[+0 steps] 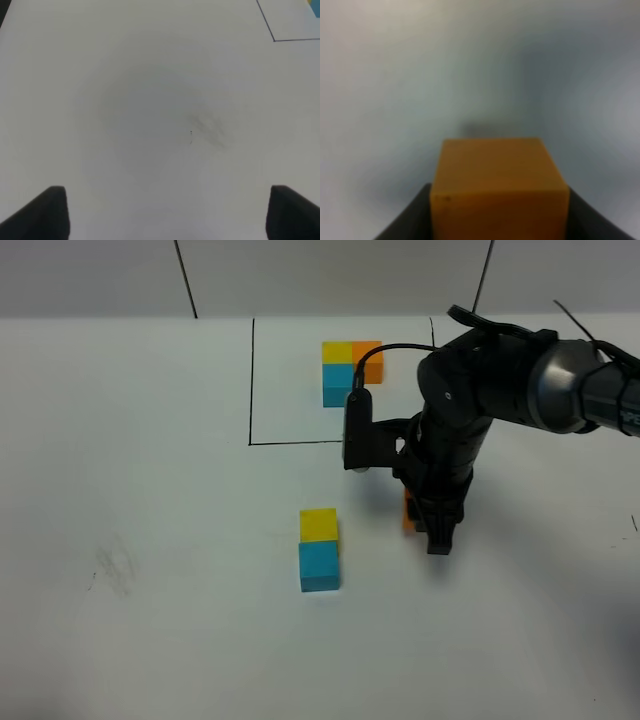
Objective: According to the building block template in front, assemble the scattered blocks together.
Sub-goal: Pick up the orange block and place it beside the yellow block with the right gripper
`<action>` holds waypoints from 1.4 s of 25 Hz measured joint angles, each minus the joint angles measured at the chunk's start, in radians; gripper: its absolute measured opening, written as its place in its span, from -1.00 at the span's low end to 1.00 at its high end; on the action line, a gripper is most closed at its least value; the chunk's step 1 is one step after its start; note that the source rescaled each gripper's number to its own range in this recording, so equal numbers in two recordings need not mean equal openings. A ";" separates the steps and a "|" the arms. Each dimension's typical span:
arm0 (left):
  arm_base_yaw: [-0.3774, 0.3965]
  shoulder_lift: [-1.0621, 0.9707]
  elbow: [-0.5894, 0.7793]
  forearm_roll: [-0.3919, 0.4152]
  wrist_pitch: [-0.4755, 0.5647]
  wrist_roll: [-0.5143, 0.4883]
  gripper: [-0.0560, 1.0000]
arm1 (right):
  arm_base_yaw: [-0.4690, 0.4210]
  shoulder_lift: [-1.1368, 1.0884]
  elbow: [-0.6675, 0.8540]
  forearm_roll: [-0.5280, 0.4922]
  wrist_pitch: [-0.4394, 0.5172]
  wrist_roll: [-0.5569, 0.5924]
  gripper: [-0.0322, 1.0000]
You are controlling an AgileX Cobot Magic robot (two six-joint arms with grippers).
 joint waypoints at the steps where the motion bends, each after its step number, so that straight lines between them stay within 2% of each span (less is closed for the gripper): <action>1: 0.000 0.000 0.000 0.000 0.000 0.000 0.39 | 0.010 0.013 -0.020 0.006 0.012 -0.002 -0.53; 5: 0.000 0.000 0.000 0.000 0.000 0.000 0.39 | 0.050 0.040 -0.081 0.021 0.024 -0.005 -0.53; 14: 0.000 0.000 0.000 0.000 0.000 0.000 0.39 | 0.113 0.047 -0.094 0.052 0.026 -0.006 -0.53; 22: 0.000 0.000 0.000 0.000 0.000 0.000 0.39 | 0.125 0.047 -0.094 0.052 -0.017 -0.006 -0.53; 35: 0.000 0.000 0.000 0.000 0.000 0.000 0.38 | 0.125 0.102 -0.094 0.071 -0.032 -0.008 -0.53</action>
